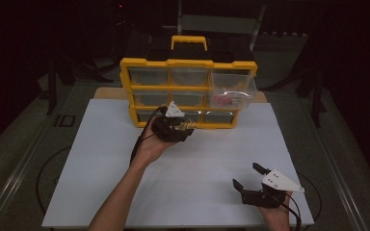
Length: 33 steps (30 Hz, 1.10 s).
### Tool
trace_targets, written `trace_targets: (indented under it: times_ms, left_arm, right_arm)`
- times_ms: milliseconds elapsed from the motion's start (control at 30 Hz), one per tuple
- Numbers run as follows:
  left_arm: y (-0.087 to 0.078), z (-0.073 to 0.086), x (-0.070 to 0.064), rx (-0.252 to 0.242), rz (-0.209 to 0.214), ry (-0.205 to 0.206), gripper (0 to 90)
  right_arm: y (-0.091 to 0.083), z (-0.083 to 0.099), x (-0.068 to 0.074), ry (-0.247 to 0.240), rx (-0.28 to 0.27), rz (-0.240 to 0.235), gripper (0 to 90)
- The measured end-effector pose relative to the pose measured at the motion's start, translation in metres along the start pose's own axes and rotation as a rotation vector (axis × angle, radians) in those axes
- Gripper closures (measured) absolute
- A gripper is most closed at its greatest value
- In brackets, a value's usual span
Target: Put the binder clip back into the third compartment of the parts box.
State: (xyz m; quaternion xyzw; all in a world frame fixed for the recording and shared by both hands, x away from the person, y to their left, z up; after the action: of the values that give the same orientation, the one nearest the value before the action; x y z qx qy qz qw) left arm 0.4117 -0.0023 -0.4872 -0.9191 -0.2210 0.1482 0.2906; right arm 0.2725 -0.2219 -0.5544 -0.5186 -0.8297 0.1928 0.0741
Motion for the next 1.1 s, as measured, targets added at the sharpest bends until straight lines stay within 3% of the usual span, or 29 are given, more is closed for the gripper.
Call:
trace_targets:
  times_ms: [67, 100, 133, 233, 267, 300, 333, 367, 533, 633, 833, 1100]
  left_arm:
    - [-0.011, -0.017, 0.001, -0.010, 0.010, 0.026, 49.5]
    - [-0.011, -0.017, 0.001, -0.010, 0.010, 0.026, 49.5]
    - [-0.019, -0.030, 0.001, -0.025, 0.014, 0.036, 49.5]
    - [-0.026, -0.043, 0.001, -0.038, 0.015, 0.050, 49.5]
    - [-0.033, -0.056, 0.002, -0.049, 0.015, 0.063, 49.5]
    - [-0.033, -0.056, 0.002, -0.049, 0.015, 0.063, 49.5]
    - [-0.039, -0.070, 0.004, -0.065, 0.024, 0.074, 49.5]
    - [-0.039, -0.070, 0.004, -0.065, 0.024, 0.074, 49.5]
    - [-0.058, -0.108, 0.011, -0.115, 0.034, 0.090, 49.5]
    - [-0.060, -0.115, 0.011, -0.127, 0.039, 0.091, 49.5]
    - [-0.064, -0.152, 0.006, -0.145, 0.061, 0.128, 49.5]
    - [-0.046, -0.179, -0.004, -0.133, 0.086, 0.142, 49.5]
  right_arm:
    - [0.000, 0.000, 0.000, -0.002, 0.002, -0.002, 8.5]
    - [0.000, 0.000, 0.000, -0.002, 0.002, -0.002, 8.5]
    - [0.000, 0.000, 0.000, -0.002, 0.002, -0.002, 8.5]
    - [0.000, 0.000, 0.000, -0.001, 0.001, -0.003, 8.5]
    - [0.000, 0.000, 0.000, -0.001, 0.002, -0.003, 8.5]
    - [0.000, 0.000, 0.000, 0.001, 0.002, -0.002, 8.5]
    - [0.000, 0.000, 0.000, 0.001, 0.001, -0.002, 8.5]
    - [0.000, 0.000, 0.000, 0.001, 0.001, -0.002, 8.5]
    - [0.000, 0.000, -0.002, 0.003, -0.002, -0.001, 8.5]
    - [0.000, 0.000, -0.002, 0.004, -0.002, -0.001, 8.5]
    - [0.002, 0.000, 0.000, 0.002, 0.000, -0.003, 8.5]
    - [0.001, 0.000, -0.002, 0.005, 0.000, -0.002, 8.5]
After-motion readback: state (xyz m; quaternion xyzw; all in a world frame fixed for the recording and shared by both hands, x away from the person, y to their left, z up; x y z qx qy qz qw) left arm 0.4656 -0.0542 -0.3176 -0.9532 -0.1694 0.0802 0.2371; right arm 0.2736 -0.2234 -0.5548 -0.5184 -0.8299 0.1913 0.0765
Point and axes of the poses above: each handheld gripper's, and its own axes: y roughly forward along the jaws, z roughly out of its underside, x roughly to its left, the point moved 9 cm from there along y, roughly forward along the jaws, and after that the axes turned 10 degrees about z, right-handed, at the moved point
